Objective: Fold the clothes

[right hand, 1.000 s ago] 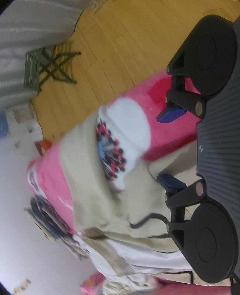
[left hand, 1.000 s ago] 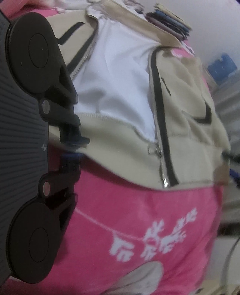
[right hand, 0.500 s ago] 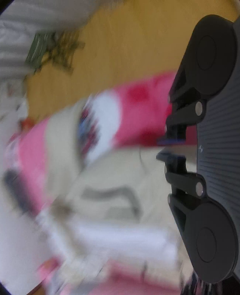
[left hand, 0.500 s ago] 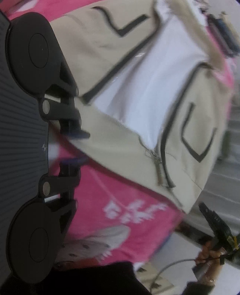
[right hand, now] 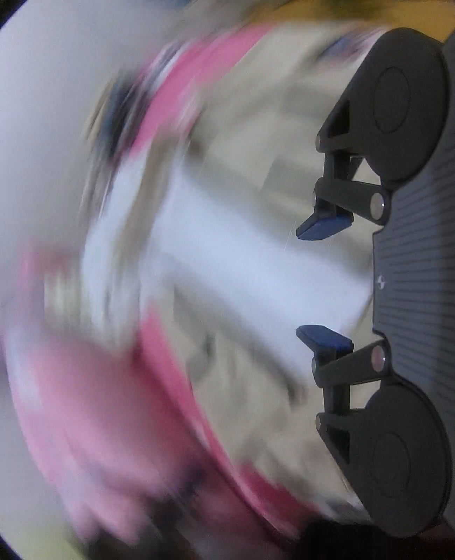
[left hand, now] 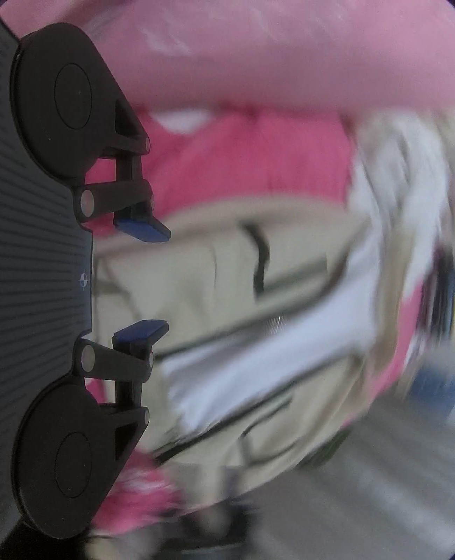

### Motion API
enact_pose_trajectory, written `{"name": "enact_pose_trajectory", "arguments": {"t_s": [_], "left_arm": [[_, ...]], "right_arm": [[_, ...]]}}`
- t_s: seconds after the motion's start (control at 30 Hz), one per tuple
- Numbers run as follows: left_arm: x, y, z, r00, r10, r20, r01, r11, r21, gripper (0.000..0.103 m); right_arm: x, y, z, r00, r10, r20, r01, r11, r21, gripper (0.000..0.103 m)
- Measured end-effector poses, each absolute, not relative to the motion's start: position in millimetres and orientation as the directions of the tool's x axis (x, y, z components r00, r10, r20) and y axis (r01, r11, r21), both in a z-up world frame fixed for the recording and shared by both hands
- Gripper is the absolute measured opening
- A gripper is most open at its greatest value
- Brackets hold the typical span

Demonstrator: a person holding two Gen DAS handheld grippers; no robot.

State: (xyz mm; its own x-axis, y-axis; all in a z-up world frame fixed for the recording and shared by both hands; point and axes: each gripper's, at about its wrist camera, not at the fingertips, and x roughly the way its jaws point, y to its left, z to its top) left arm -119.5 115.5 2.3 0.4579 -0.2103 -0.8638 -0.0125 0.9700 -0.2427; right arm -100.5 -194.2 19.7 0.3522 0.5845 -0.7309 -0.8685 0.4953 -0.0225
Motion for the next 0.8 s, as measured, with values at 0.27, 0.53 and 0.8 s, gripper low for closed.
{"name": "enact_pose_trajectory", "arguments": {"t_s": [0.27,0.53,0.8], "left_arm": [[-124.6,140.6,-26.9,0.409,-0.166,-0.897,-0.124,0.964,-0.235,0.049],[-132.5,148.3,-38.3,0.41,-0.25,-0.877,-0.085,0.947,-0.31,0.053],[-127.1,103.8,-69.5,0.309,-0.36,-0.88,0.016,0.927,-0.374,0.058]], "right_arm": [[-185.5,-54.8,-29.3,0.222,0.703,-0.675,-0.974,0.132,-0.182,0.071],[-130.9,-38.9,-46.2,0.283,0.711,-0.644,-0.893,0.441,0.095,0.009],[-33.5,-247.3,-59.6,0.602,0.594,-0.534,-0.146,0.739,0.658,0.006]]}}
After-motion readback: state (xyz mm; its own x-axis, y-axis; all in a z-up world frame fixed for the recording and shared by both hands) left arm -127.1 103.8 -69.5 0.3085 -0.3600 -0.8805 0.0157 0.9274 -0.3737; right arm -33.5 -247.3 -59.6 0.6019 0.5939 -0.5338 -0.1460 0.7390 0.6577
